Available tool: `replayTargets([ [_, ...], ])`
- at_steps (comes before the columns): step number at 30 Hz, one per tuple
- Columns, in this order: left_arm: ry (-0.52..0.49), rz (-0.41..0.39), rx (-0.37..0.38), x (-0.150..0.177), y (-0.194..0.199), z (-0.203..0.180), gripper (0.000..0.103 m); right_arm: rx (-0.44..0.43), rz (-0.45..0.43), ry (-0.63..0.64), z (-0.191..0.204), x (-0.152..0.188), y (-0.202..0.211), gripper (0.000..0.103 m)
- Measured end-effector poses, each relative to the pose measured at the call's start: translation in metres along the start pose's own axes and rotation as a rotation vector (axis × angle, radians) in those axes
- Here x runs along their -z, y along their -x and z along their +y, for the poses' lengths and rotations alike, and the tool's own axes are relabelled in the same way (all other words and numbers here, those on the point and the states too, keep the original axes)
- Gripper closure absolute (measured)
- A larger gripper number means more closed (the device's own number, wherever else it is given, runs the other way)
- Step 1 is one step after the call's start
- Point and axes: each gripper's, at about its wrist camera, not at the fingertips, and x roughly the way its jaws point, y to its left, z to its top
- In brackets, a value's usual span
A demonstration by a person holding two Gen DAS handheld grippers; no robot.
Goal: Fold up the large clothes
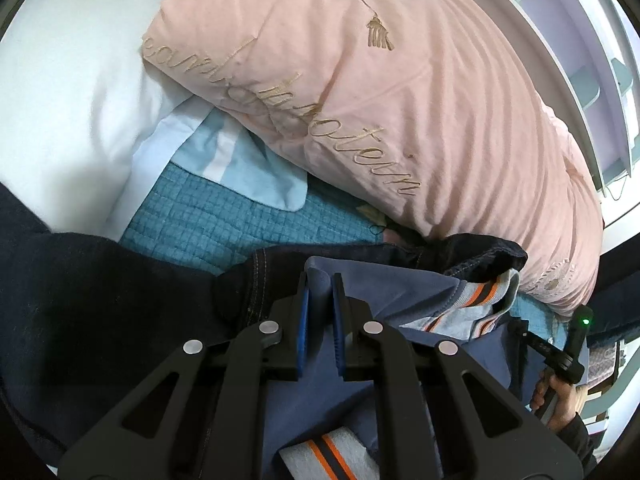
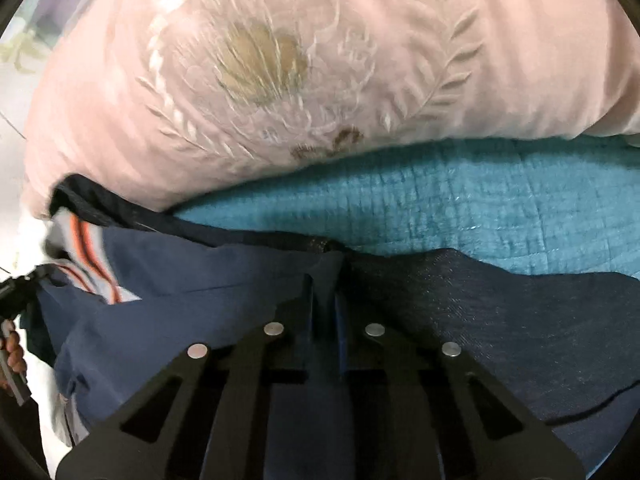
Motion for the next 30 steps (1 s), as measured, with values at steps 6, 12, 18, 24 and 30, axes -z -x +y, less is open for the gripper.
replayTargets([
  [6,0.024,-0.045,0.041,0.011,0.031,-0.003,0.094,-0.059,-0.143,0.03,0.01,0.014,0.062,0.099],
  [12,0.053,-0.073,0.071,0.043,0.069,-0.002,0.094,-0.114,-0.208,0.068,0.029,0.035,0.119,0.099],
  [18,0.069,-0.075,0.09,0.083,0.11,0.0,0.094,-0.139,-0.239,0.077,0.048,0.064,0.163,0.099],
  [24,0.081,-0.096,0.097,0.119,0.153,0.007,0.094,-0.145,-0.272,0.087,0.07,0.107,0.203,0.099],
  [30,0.09,-0.116,0.082,0.178,0.203,0.023,0.094,-0.136,-0.278,0.103,0.071,0.17,0.249,0.099],
])
